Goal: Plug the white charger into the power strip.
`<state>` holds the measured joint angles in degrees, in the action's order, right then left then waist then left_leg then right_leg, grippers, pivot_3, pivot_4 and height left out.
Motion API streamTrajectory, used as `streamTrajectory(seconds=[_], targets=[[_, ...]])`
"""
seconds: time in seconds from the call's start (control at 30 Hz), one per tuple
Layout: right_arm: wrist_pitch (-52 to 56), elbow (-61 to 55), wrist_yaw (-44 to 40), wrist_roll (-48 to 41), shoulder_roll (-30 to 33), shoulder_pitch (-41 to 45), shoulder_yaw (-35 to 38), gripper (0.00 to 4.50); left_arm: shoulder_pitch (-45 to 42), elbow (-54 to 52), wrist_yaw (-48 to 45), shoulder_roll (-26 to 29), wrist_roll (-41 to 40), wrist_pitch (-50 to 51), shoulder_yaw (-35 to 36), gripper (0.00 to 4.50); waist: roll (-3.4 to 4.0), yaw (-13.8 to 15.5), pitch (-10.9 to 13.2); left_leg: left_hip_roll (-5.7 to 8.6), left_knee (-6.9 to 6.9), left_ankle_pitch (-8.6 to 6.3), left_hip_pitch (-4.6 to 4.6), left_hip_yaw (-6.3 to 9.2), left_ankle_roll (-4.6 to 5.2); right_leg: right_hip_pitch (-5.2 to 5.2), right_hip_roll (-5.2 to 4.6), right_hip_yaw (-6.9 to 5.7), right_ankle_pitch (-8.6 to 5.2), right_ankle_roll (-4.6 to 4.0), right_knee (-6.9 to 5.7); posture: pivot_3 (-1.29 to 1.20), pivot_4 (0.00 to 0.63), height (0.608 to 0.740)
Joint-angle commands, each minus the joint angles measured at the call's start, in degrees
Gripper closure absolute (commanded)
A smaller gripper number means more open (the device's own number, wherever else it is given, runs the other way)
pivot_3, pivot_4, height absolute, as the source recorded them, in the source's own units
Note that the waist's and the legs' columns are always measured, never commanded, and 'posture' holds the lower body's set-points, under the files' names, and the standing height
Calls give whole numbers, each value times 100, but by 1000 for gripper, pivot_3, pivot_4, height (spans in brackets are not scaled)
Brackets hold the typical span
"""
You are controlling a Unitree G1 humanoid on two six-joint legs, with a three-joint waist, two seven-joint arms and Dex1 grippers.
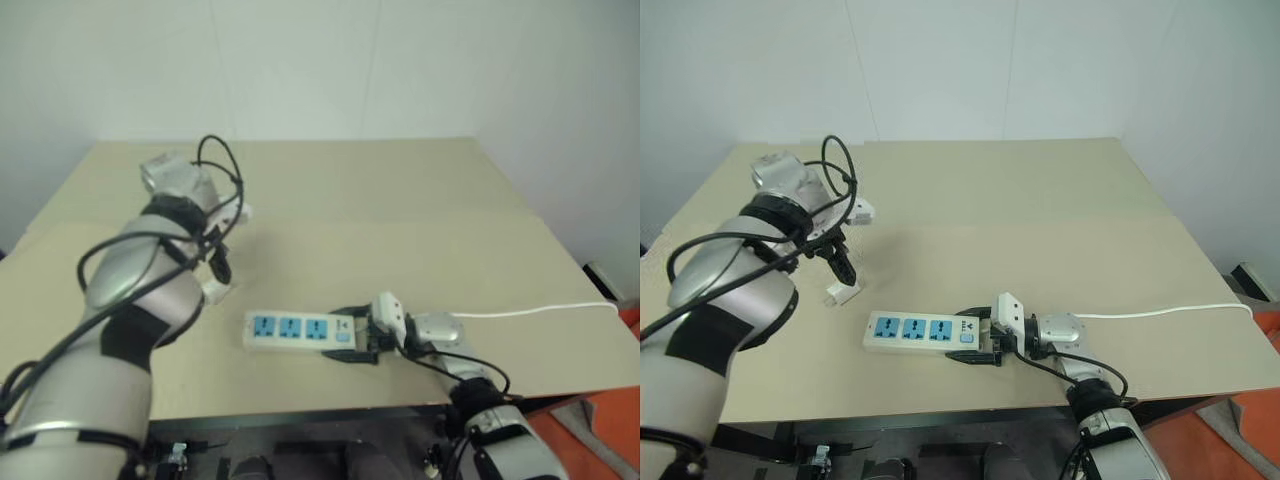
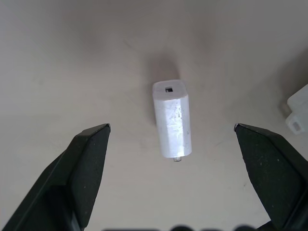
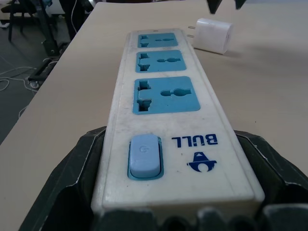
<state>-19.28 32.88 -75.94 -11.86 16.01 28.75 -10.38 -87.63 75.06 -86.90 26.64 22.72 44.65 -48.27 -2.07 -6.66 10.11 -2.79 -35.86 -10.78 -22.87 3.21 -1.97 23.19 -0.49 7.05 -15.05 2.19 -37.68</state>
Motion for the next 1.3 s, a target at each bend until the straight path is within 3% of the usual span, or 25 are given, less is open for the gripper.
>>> streamTrajectory(seconds=[0.03, 0.77, 0.87, 1.17, 1.3], targets=[[143, -166, 43, 2, -63, -188, -104, 1079, -67, 60, -3, -48, 289, -170, 113, 0, 0, -4, 0, 0, 0, 0, -1, 0, 0, 0, 0, 1, 0, 0, 1, 0, 150, 740], [452, -691, 287, -67, -15, -443, -104, 1079, 336, 220, 467, -411, 790, -150, 687, 0, -2, -19, 1, 1, 0, 0, 2, 1, 0, -2, 0, 1, 0, 0, -4, 0, 150, 740], [513, -784, 298, -78, 8, -496, -112, 1079, 414, 213, 576, -409, 804, -127, 754, 599, -2, -11, 1, 1, -1, 0, 1, 2, 0, -2, 0, 1, 0, 0, -4, 0, 150, 740], [657, -998, 348, -101, 44, -633, -124, 1079, 473, 192, 970, -454, 759, -69, 995, 3506, -2, -3, 1, 2, -1, 0, 1, 2, 0, -2, -1, 0, 0, 0, -5, 0, 150, 740], [701, -1054, 361, -99, 55, -671, -125, 1079, 388, 136, 1007, -393, 729, -204, 1116, 3527, -2, -1, 1, 2, -2, 0, 3, 3, 0, -3, -1, 1, 0, 1, -10, 0, 150, 740]])
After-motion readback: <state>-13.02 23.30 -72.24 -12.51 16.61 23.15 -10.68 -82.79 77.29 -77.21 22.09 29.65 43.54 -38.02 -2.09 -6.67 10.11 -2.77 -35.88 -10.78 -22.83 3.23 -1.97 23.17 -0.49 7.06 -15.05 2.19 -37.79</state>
